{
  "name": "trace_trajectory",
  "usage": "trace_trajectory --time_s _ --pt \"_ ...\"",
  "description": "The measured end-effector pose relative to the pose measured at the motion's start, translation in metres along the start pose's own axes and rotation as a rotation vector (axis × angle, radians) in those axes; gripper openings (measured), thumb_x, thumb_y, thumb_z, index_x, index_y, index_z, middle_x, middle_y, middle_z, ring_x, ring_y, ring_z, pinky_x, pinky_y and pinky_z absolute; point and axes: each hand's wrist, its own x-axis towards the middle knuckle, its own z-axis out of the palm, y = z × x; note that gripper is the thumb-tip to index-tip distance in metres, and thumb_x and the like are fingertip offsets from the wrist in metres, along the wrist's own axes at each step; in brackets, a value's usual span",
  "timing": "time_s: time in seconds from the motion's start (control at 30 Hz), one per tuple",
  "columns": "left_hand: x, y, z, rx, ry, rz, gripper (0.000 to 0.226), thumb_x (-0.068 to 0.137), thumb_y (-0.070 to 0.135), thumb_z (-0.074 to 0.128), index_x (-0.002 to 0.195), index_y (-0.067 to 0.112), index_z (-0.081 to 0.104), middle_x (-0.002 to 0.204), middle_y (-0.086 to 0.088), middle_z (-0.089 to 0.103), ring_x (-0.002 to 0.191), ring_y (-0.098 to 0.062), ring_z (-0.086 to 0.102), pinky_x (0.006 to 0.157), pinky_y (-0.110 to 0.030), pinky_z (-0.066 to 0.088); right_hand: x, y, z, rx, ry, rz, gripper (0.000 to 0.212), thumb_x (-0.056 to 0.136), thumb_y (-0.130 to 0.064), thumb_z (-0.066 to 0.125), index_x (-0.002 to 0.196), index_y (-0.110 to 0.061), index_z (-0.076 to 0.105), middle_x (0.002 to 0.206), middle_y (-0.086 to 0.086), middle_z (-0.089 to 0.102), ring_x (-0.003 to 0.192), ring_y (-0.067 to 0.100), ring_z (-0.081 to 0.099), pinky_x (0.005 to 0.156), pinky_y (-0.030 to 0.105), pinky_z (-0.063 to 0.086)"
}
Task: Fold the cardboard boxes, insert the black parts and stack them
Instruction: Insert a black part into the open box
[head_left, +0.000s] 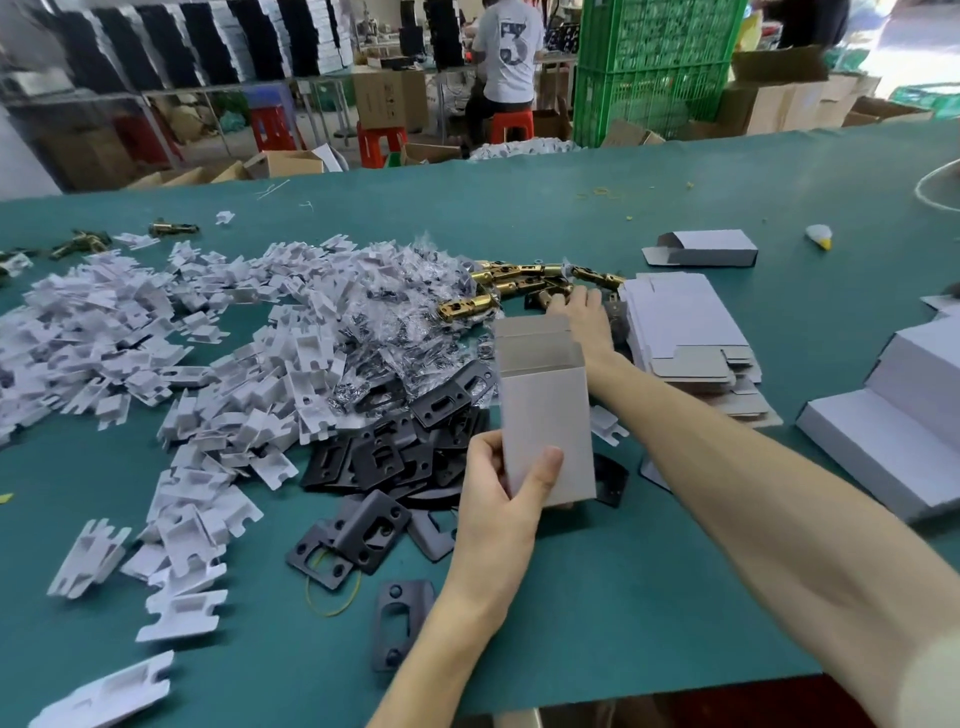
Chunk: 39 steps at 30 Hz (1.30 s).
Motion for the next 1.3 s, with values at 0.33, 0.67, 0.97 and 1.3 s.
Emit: trace_trajectory --time_s 0.33,0.67,0.97,1.3 --pt "-0.001 0.006 0.001 -0.022 0.031 0.0 0.046 0.088 0.042 0.079 0.118 0.018 0.054 0.117 -0.003 0.072 0.103 -0.011 0.072 0.08 -0.025 0.059 -0.055 -0.006 -0.039 0.211 -0.054 -0.088 0.044 0.095 -0.021 0.067 0.128 0.002 0.05 0.127 0.023 0.051 0.11 0.038 0.057 0.088 0.045 0.051" --pt "-0.011 0.012 -0.001 -0.071 -0.009 0.044 0.058 0.079 0.047 0.083 0.121 0.016 0.059 0.118 0.0 0.074 0.111 -0.018 0.071 0.093 -0.035 0.059 -0.108 0.019 -0.151 0.513 0.321 -0.134 0.02 0.103 -0.008 0.052 0.104 0.004 0.068 0.101 0.021 0.069 0.084 0.03 0.06 0.073 0.041 0.049" --pt "-0.016 0.019 0.0 0.039 -0.12 0.06 0.038 0.087 0.008 0.081 0.121 0.007 0.065 0.12 -0.011 0.074 0.113 -0.025 0.068 0.094 -0.034 0.058 -0.165 0.01 -0.212 0.434 0.514 -0.518 0.015 0.1 0.001 0.054 0.105 0.002 0.068 0.097 0.007 0.06 0.078 0.018 0.059 0.067 0.014 0.046" --pt "-0.015 0.016 -0.002 -0.033 -0.153 0.024 0.045 0.083 0.001 0.083 0.123 0.006 0.064 0.116 -0.007 0.077 0.107 -0.017 0.072 0.085 -0.025 0.058 -0.202 -0.007 -0.217 0.179 0.38 -0.668 0.025 0.094 0.011 0.054 0.112 -0.001 0.065 0.104 0.014 0.06 0.089 0.035 0.065 0.077 0.05 0.056"
